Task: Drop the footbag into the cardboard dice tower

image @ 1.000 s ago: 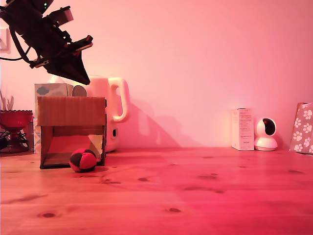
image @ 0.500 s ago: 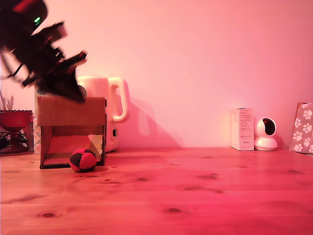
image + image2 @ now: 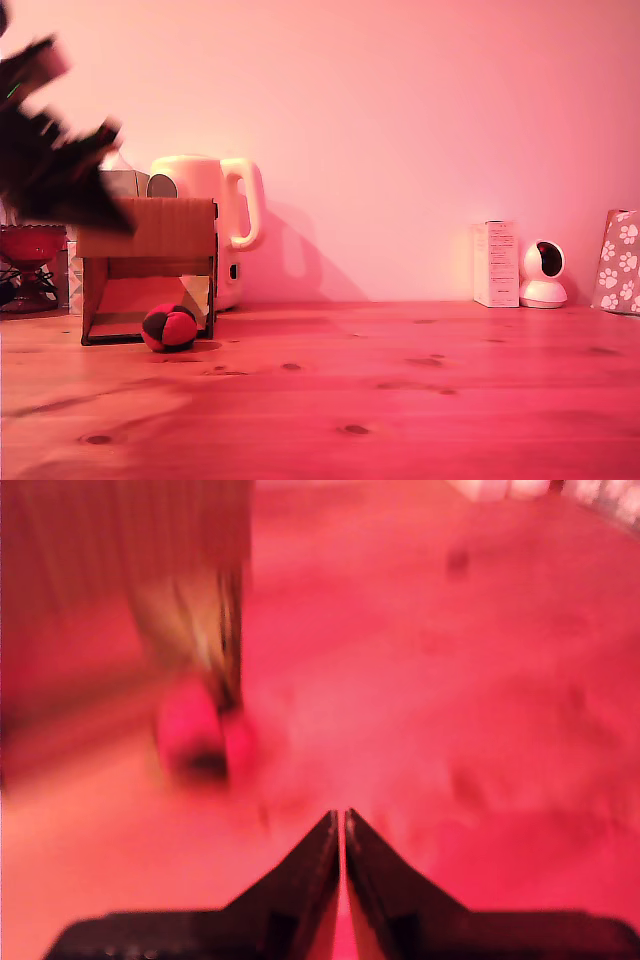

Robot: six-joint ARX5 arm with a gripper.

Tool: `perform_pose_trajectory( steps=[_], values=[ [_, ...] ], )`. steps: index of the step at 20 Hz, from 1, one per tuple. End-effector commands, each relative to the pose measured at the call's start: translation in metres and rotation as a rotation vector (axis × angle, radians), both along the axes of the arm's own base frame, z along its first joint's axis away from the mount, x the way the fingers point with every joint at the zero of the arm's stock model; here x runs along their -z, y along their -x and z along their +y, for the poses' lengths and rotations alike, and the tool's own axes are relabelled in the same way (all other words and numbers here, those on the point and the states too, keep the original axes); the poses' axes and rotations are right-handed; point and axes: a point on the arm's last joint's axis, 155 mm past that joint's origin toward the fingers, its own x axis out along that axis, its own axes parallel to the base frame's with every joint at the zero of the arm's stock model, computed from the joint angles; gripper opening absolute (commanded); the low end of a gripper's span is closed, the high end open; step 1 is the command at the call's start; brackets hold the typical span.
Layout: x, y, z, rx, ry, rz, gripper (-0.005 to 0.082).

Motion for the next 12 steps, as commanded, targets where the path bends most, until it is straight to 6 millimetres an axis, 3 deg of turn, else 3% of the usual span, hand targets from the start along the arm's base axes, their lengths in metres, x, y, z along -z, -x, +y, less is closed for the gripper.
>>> perform_pose_trajectory(
  steps=[1,8,12],
  values=[
    [-0.002,0.002,-0.001,0.003,0.007,-0.008,-0.0024],
    [-0.001,0.0,-0.002,0.003,0.008,-0.015,-0.0024],
    [-0.001,-0.013,-0.002,-0.006,0.01,-0.057,-0.0024]
  ],
)
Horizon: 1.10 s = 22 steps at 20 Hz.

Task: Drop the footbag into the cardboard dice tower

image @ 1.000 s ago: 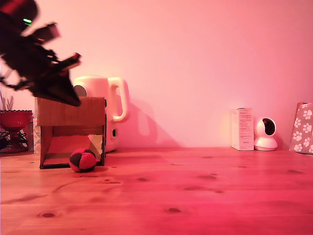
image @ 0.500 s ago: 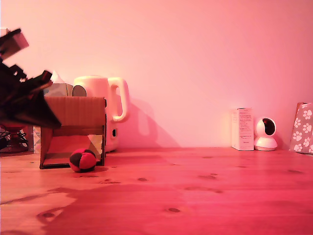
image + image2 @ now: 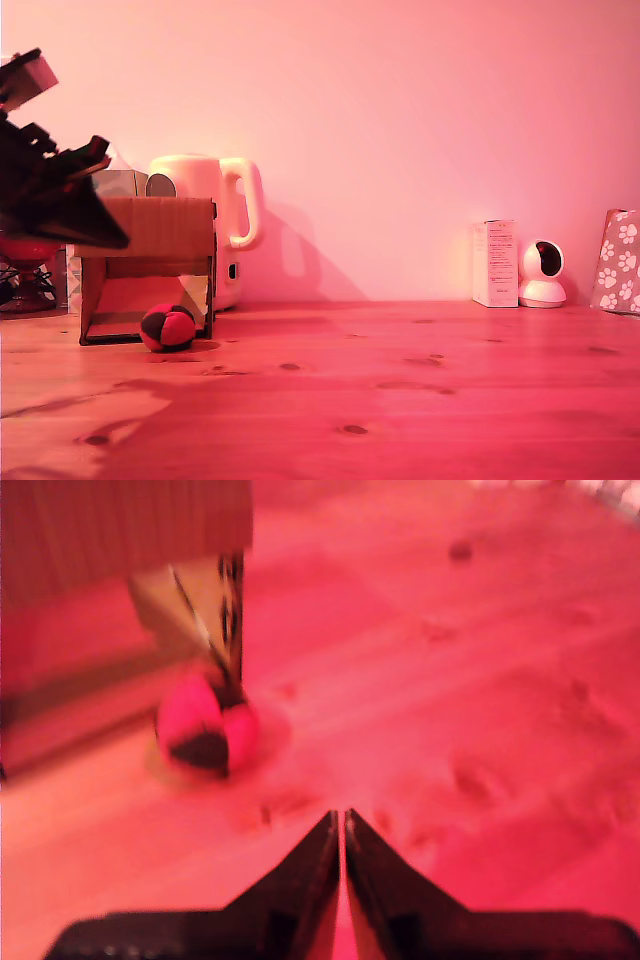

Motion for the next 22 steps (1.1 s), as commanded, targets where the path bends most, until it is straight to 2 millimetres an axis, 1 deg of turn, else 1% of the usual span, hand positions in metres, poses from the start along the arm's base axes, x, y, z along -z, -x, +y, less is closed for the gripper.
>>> perform_pose_trajectory(
  steps=[1,6,7,8,9,10,12,13,14,18,22],
  values=[
    [0.012,-0.004,-0.002,0.0,-0.002,0.009,-0.0024],
    [0.019,-0.02,-0.004,-0.006,0.004,-0.034,-0.0023],
    [0.021,-0.022,-0.004,-0.007,0.004,-0.037,-0.0008],
    [0.023,-0.024,-0.004,-0.007,0.005,-0.042,0.0029],
    [0.025,-0.026,-0.005,-0.007,0.006,-0.046,0.0105],
    [0.028,-0.028,-0.005,-0.007,0.006,-0.047,0.0261],
    [0.03,-0.032,-0.005,-0.011,0.006,-0.059,0.0686],
    [0.031,-0.034,-0.004,-0.018,0.004,-0.064,0.0807],
    [0.032,-0.036,-0.002,-0.029,-0.005,-0.067,0.0773],
    [0.032,-0.046,-0.001,-0.037,-0.028,-0.095,0.0773],
    [0.044,-0.065,-0.005,-0.034,-0.035,-0.075,0.0773]
  ],
)
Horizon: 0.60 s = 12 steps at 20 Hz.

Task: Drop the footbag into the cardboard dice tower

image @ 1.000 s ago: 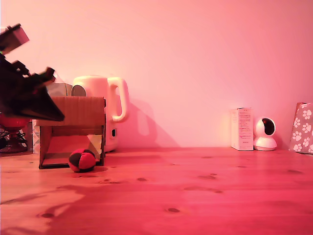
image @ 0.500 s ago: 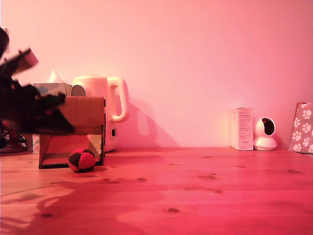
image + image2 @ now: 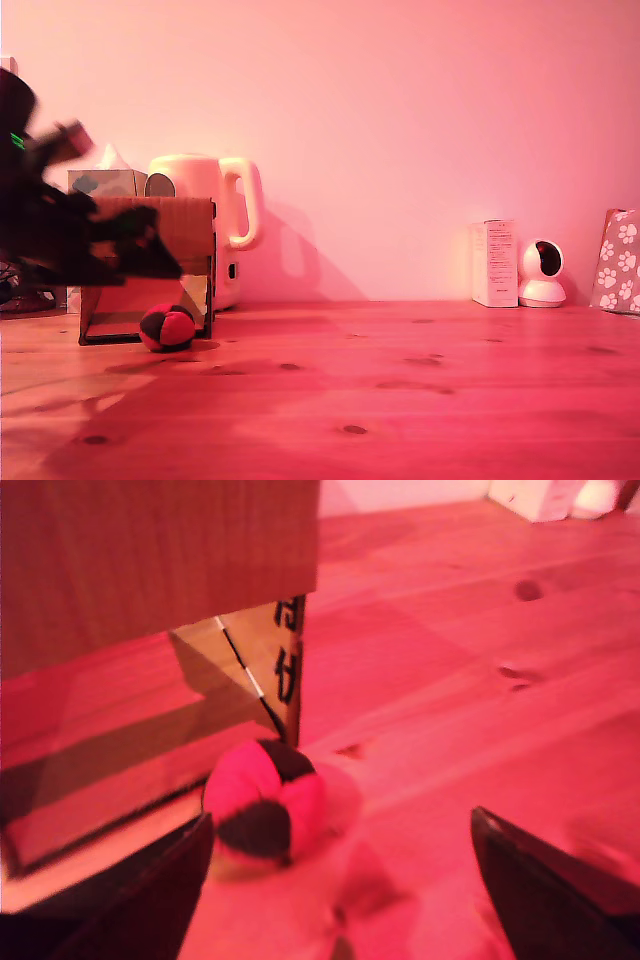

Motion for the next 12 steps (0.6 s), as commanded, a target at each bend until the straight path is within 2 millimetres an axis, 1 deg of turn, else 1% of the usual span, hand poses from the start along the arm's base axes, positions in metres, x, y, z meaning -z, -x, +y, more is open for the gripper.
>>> perform_pose_trajectory(
  steps=[1,4,6,12],
  values=[
    [0.011,-0.007,-0.003,0.007,-0.014,0.013,0.0773],
    [0.019,-0.022,-0.006,0.014,-0.031,0.015,0.0773],
    [0.028,-0.03,-0.007,0.014,-0.038,0.039,0.0773],
    [0.054,-0.042,-0.01,0.026,-0.072,0.105,0.0765]
  ],
)
